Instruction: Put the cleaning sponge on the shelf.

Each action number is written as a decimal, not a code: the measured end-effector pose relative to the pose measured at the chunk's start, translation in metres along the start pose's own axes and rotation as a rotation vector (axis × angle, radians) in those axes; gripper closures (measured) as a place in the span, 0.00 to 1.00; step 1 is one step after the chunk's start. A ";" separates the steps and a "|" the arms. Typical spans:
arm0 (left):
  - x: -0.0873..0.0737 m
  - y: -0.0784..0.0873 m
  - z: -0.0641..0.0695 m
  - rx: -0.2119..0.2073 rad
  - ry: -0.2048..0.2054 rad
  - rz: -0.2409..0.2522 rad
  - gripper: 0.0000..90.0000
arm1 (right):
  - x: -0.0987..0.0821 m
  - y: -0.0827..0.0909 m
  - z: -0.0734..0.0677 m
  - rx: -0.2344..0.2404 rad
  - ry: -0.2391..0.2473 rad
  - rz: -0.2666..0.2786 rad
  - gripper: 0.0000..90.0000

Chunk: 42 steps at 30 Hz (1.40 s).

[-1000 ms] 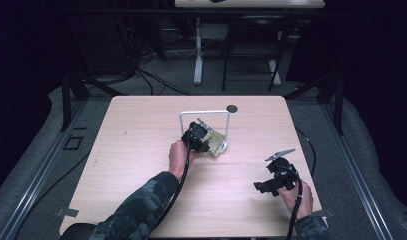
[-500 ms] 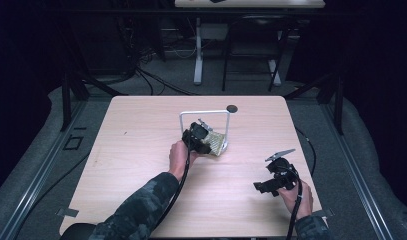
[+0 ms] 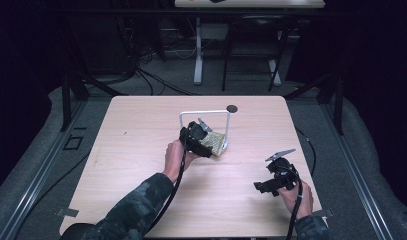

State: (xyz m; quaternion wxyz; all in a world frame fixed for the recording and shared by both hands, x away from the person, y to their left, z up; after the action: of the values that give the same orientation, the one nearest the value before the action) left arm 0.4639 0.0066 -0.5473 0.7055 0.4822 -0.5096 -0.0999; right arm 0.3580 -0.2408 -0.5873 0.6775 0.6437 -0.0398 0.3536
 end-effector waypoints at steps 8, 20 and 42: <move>-0.003 0.029 0.006 -0.030 -0.025 0.017 0.17 | 0.000 0.001 -0.001 0.006 -0.009 -0.007 0.03; -0.028 0.064 0.005 -0.064 -0.008 0.024 0.15 | 0.000 0.002 -0.002 0.002 -0.007 -0.005 0.03; -0.136 0.103 -0.024 -0.002 0.162 -0.023 0.00 | -0.001 0.001 -0.002 -0.002 -0.003 -0.013 0.03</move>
State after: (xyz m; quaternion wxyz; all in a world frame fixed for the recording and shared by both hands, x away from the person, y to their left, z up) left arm 0.3846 0.1594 -0.5517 0.7435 0.4940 -0.4454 -0.0691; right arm 0.3558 -0.2390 -0.5868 0.6803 0.6440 -0.0370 0.3480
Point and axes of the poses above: each handheld gripper's, and its own axes: y roughly backward along the jaws, x roughly out of its top, z roughly to its right, the point moved 6 cm from there along -y, roughly forward along the jaws, and after that the axes turned 15 degrees about -x, right-handed, at the moved point
